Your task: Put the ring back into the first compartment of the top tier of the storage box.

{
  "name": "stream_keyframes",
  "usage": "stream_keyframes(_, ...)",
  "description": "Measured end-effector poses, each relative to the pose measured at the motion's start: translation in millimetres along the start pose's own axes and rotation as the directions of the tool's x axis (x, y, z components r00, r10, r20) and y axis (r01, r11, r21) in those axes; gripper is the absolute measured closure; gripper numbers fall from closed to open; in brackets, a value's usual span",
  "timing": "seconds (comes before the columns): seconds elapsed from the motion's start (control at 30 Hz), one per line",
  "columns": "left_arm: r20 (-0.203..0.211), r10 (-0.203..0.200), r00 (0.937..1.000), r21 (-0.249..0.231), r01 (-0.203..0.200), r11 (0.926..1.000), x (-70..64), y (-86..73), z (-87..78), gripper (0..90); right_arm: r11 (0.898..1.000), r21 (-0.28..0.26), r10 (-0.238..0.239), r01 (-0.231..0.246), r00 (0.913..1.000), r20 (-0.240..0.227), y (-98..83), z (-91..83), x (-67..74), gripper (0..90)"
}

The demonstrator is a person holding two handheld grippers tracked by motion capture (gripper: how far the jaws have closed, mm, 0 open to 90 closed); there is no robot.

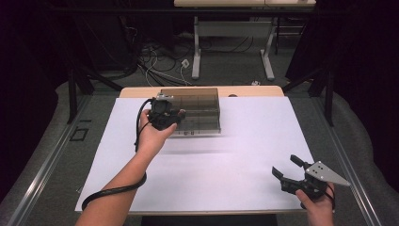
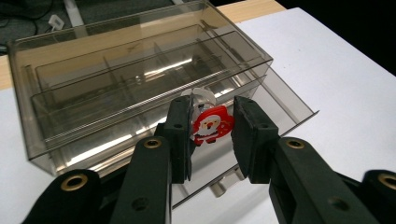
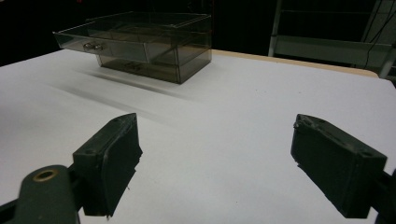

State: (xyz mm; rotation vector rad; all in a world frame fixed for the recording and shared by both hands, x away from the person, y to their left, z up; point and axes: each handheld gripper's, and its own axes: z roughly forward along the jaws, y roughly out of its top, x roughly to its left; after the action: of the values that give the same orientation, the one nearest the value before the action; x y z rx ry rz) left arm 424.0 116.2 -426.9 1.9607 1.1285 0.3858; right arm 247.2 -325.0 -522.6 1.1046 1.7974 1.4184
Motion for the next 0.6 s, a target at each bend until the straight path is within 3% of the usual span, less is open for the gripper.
stream_keyframes(0.27, 0.000, -0.004, 1.0000, 0.001, 0.004, 1.0000, 1.1, -0.5, -0.7, 68.5, 1.000, 0.001, 0.004, -0.004, 1.0000, 0.002, 0.0, -0.1, 0.3, 14.9)
stream_keyframes(0.3, -0.008, -0.020, 0.9998, 0.002, 0.020, 0.9998, 10.1, -5.9, -6.2, 68.5, 1.000, 0.001, 0.004, -0.004, 1.0000, 0.002, 0.0, -0.1, 0.3, 14.9)
stream_keyframes(0.6, -0.019, -0.041, 0.9990, 0.015, 0.041, 0.9990, 17.0, -14.1, -5.6, 68.5, 1.000, 0.004, 0.011, -0.011, 0.9999, -0.001, -0.3, 0.3, 0.7, 14.9)
